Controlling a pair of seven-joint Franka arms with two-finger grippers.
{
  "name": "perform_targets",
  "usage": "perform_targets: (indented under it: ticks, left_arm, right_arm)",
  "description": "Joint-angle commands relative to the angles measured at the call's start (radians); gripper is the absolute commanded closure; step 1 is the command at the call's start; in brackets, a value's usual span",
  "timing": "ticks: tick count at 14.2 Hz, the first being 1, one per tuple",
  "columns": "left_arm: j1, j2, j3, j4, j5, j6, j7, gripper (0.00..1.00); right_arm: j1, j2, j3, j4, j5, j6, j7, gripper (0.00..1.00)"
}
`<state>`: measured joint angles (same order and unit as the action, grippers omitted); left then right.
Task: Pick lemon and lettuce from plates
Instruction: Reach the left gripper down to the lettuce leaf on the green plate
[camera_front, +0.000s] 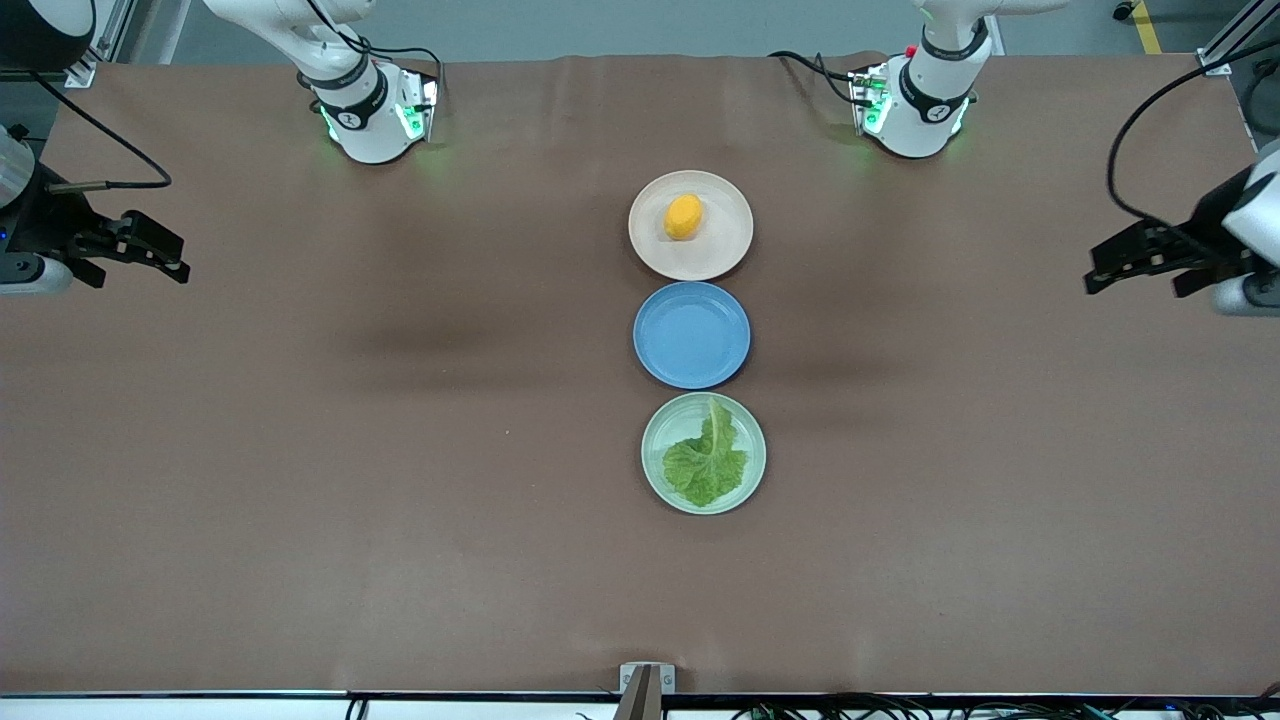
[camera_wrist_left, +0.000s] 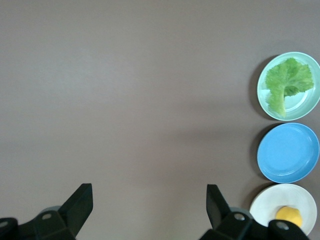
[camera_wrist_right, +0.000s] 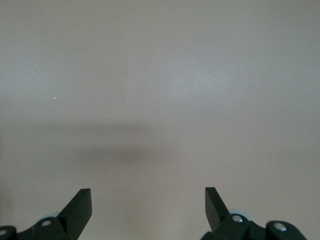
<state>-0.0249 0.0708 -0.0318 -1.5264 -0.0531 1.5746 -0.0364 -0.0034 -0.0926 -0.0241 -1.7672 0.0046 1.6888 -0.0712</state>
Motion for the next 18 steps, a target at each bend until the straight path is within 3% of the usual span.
perform_targets:
  ticks: [1,9,14,18]
  left_arm:
    - [-0.067,0.073,-0.020,0.014,-0.010,-0.002,-0.142,0.00]
    - [-0.312,0.300,-0.022,0.043,-0.002,0.257,-0.675,0.00]
    - [-0.412,0.441,-0.023,0.092,-0.010,0.427,-1.040,0.00]
    - [-0.503,0.607,-0.023,0.141,-0.011,0.605,-1.255,0.00]
  right_arm:
    - [0.006,-0.006,-0.005,-0.009,-0.003,-0.017,-0.002,0.00]
    - [0.005,-0.003,-0.005,0.040,-0.003,-0.072,0.001,0.00]
    - [0.032,0.019,-0.002,0.069,-0.002,-0.066,-0.009,0.00]
    - [0.084,0.085,0.000,0.072,-0.012,-0.072,-0.012,0.00]
